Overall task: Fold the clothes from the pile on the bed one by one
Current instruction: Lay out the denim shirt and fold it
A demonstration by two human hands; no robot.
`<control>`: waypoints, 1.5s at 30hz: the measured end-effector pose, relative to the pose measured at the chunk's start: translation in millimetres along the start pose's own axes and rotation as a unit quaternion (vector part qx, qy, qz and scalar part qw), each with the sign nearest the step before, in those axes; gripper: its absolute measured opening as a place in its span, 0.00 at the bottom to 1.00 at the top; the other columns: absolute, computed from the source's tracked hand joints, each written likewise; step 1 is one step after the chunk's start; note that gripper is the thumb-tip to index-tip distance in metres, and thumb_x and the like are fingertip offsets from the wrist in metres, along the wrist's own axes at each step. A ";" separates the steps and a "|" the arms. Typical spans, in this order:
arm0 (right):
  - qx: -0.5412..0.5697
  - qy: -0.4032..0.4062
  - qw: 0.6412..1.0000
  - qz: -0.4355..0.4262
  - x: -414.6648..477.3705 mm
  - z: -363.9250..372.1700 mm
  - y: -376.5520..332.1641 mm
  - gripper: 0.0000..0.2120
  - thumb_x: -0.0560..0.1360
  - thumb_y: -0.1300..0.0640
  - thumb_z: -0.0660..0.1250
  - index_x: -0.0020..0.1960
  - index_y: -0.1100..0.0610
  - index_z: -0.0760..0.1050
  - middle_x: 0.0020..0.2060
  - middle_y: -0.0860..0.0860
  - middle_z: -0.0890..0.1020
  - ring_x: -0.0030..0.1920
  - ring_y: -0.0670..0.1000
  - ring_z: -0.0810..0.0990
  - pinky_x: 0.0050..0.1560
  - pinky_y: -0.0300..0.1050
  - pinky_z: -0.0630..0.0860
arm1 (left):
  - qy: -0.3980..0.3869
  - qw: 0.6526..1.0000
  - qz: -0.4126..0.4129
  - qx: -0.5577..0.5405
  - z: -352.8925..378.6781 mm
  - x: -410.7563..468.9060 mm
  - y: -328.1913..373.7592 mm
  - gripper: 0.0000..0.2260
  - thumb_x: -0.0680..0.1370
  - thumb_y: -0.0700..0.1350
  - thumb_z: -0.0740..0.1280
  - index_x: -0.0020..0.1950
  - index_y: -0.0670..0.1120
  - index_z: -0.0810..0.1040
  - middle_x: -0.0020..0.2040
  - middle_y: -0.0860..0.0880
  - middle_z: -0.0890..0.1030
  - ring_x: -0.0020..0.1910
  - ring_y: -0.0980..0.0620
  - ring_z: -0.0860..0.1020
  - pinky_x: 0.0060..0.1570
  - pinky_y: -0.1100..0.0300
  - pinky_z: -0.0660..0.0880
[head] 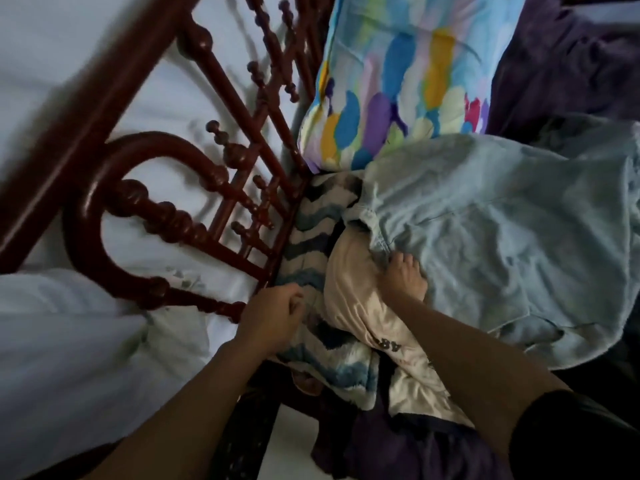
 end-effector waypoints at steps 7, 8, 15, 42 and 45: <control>0.277 -0.031 0.959 0.060 -14.5 -50.3 26.6 0.06 0.74 0.60 0.65 0.38 0.59 0.74 0.31 0.53 0.76 0.37 0.55 0.75 0.34 0.43 0.67 | 0.027 0.986 0.130 0.097 6.4 78.1 63.8 0.27 0.78 0.47 0.65 0.74 0.53 0.60 0.68 0.48 0.68 0.63 0.47 0.71 0.55 0.51 0.75; 0.338 -0.033 0.937 0.079 -24.1 -63.7 31.4 0.06 0.74 0.61 0.65 0.38 0.60 0.74 0.30 0.53 0.76 0.35 0.54 0.75 0.31 0.42 0.69 | 0.041 0.978 0.156 0.132 7.5 86.7 74.7 0.31 0.77 0.48 0.66 0.76 0.54 0.55 0.69 0.47 0.66 0.65 0.46 0.70 0.55 0.51 0.74; 0.521 -0.079 0.846 0.076 -131.9 -158.9 50.5 0.08 0.77 0.60 0.64 0.44 0.62 0.80 0.40 0.63 0.81 0.43 0.58 0.79 0.50 0.55 0.76 | 0.013 0.943 0.251 0.218 30.2 106.5 142.8 0.27 0.77 0.48 0.64 0.74 0.57 0.59 0.71 0.46 0.65 0.67 0.43 0.66 0.61 0.49 0.67; 0.012 0.598 0.798 0.069 -511.3 -492.7 160.5 0.22 0.69 0.63 0.61 0.61 0.48 0.73 0.47 0.59 0.83 0.46 0.63 0.80 0.43 0.50 0.72 | 0.310 0.748 0.581 0.082 -185.0 -218.3 442.4 0.12 0.76 0.51 0.63 0.48 0.46 0.81 0.46 0.41 0.82 0.48 0.38 0.79 0.40 0.53 0.70; -0.040 0.597 0.800 0.044 -538.7 -499.4 167.3 0.22 0.71 0.61 0.60 0.63 0.46 0.70 0.44 0.59 0.83 0.37 0.57 0.75 0.37 0.48 0.68 | 0.259 0.790 0.555 0.019 -180.3 -239.7 468.1 0.13 0.77 0.46 0.60 0.55 0.42 0.79 0.53 0.38 0.81 0.54 0.35 0.78 0.50 0.46 0.76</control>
Point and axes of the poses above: each hand's wrist, its own x-axis towards the middle knuckle, its own z-axis out of the palm, y = z × x, the point moved 2 cm from there along x, towards the middle knuckle
